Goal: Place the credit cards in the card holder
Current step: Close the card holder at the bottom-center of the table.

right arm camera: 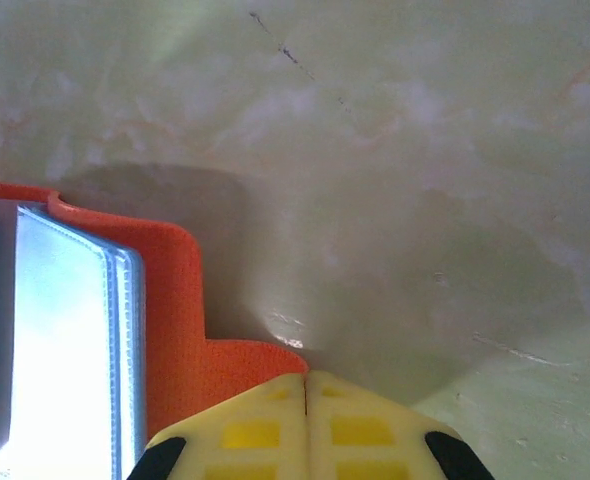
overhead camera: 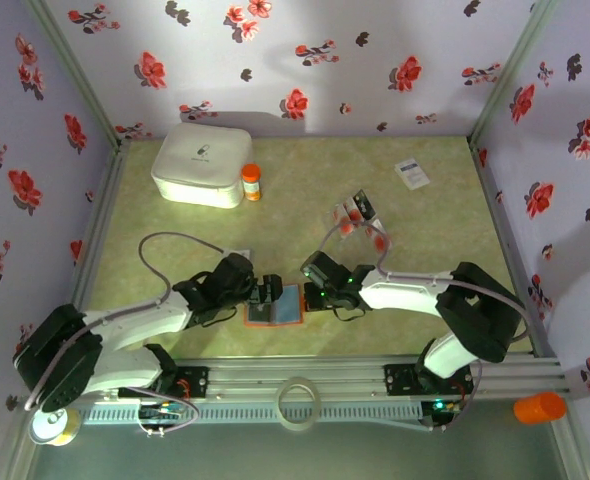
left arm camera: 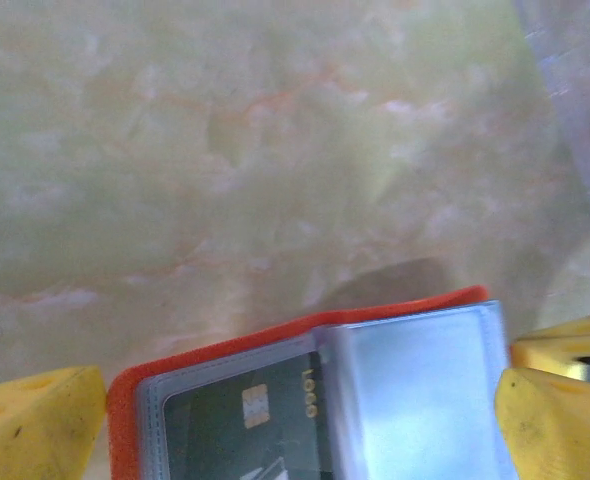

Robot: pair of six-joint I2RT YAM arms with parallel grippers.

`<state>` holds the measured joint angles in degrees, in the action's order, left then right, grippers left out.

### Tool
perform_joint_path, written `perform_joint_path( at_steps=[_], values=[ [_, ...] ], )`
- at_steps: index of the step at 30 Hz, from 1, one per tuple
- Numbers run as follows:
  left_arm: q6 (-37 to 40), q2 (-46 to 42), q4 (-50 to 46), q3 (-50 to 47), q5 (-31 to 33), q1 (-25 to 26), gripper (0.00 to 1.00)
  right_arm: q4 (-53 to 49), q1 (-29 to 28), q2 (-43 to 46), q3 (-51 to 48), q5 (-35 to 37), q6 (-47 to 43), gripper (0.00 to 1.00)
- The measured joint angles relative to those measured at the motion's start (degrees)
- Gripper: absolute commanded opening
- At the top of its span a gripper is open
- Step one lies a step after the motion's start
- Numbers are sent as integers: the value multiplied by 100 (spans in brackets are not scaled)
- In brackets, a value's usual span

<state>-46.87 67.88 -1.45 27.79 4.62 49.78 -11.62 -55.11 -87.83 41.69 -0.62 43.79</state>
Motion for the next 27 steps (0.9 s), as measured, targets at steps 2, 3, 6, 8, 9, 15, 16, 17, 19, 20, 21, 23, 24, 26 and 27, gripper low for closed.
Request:
perform_joint_path(
  at_steps=[2, 3, 6, 8, 9, 15, 16, 17, 19, 20, 21, 23, 24, 26, 27],
  values=[
    [-63, -142, 96, -9, -46, 0, 100, 15, 0, -9, 0, -4, 2, 0],
    [-101, -192, 177, -22, -83, 0, 100, 26, 0, -15, 0, -9, 7, 0],
    [-221, -216, 481, -79, -197, 2, 100, 61, 7, -33, 0, -26, 20, 0],
    [-304, -210, 682, -105, -249, 33, 100, 72, 11, -46, 7, -37, 20, 0],
    [-356, -192, 796, -107, -282, 61, 100, 74, 11, -52, 13, -44, 20, 0],
    [-535, 0, 1318, -103, -431, 293, 100, 90, 13, -81, 39, -63, 20, 0],
    [-555, 15, 1373, -94, -450, 317, 100, 90, 13, -81, 44, -68, 20, 0],
    [-579, 28, 1434, -90, -472, 334, 100, 90, 24, -85, 50, -70, 20, 0],
    [-640, 63, 1550, -83, -494, 361, 100, 90, 52, -101, 70, -94, 20, 0],
    [-671, 90, 1609, -83, -514, 372, 100, 92, 70, -107, 83, -109, 20, 0],
    [-691, 129, 1670, -83, -525, 385, 100, 92, 87, -111, 101, -118, 20, 0],
    [-737, 216, 1777, -83, -535, 411, 100, 111, 142, -114, 114, -157, 17, 0],
    [-765, 267, 1829, -83, -535, 426, 100, 118, 170, -114, 120, -190, 17, 0],
    [-820, 367, 1934, -83, -533, 459, 100, 125, 227, -114, 125, -236, 20, 0],
    [-841, 413, 1993, -83, -531, 468, 100, 125, 251, -114, 125, -258, 20, 0]
  ],
)
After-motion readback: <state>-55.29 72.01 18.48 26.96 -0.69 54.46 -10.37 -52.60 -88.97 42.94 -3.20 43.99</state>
